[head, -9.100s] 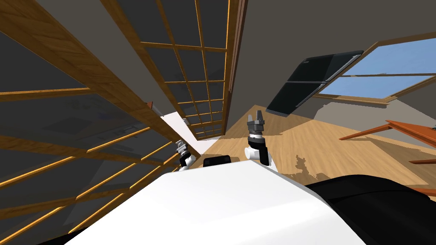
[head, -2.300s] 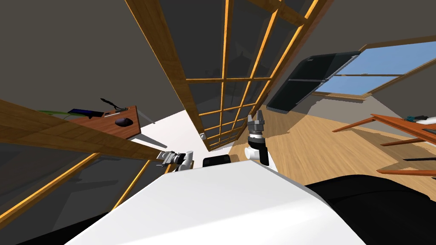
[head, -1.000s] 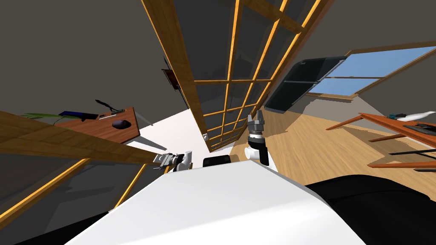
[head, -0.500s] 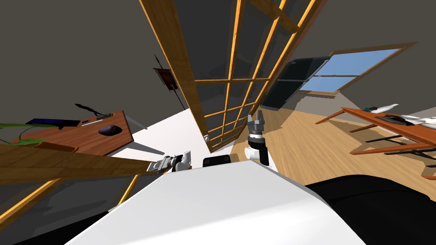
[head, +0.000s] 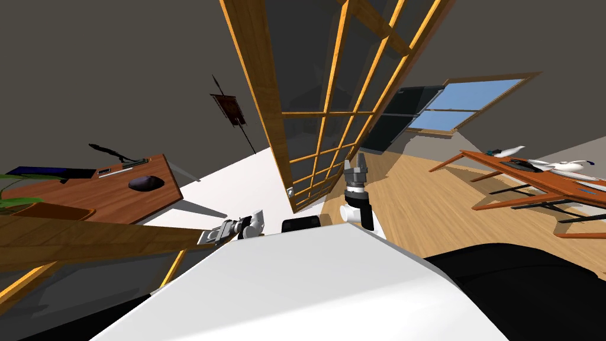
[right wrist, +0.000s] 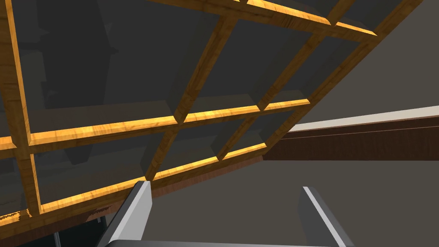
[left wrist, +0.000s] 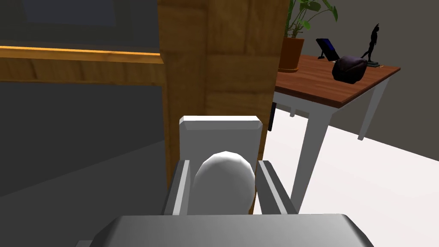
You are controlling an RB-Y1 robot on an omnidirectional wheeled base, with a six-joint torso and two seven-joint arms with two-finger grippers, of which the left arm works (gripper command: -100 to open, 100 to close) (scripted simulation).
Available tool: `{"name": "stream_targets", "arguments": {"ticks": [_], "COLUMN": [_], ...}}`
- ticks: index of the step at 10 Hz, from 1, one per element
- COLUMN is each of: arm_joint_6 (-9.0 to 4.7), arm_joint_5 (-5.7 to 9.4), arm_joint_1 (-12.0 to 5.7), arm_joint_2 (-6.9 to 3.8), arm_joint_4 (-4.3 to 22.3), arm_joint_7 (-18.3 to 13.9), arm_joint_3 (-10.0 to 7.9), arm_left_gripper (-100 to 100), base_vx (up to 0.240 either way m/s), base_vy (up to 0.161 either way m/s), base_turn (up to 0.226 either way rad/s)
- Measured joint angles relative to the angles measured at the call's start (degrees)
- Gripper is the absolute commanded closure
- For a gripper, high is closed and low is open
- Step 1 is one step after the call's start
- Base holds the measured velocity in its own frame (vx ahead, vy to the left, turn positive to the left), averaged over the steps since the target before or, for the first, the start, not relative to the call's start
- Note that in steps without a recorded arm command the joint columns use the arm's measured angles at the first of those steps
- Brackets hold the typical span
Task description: Push the door open
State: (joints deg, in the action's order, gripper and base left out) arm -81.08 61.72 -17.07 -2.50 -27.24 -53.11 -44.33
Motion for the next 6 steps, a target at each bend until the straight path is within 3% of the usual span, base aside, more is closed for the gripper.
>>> {"name": "stream_targets", "arguments": {"ticks": [1,2,5,6], "arm_joint_6": [-0.28,0.11,-3.11,-3.82], "arm_joint_5": [-0.06,0.59,2.55,3.03], "arm_joint_1": [-0.34,0.94,-1.45,-1.45], "arm_joint_2": [-0.51,0.48,-1.05,-0.76], "arm_joint_4": [1.7,-0.5,5.6,5.6], "arm_joint_7": [-0.5,0.5,-1.1,-1.0], "arm_joint_3": [0.02,-0.61,-2.62,-3.11], "arm_left_gripper": [100,100,100,100], "base_vx": [0.017,0.009,0.004,0.006], "base_vy": [0.060,0.069,0.100,0.057], "base_turn": [-0.177,-0.077,-0.113,0.007]}}
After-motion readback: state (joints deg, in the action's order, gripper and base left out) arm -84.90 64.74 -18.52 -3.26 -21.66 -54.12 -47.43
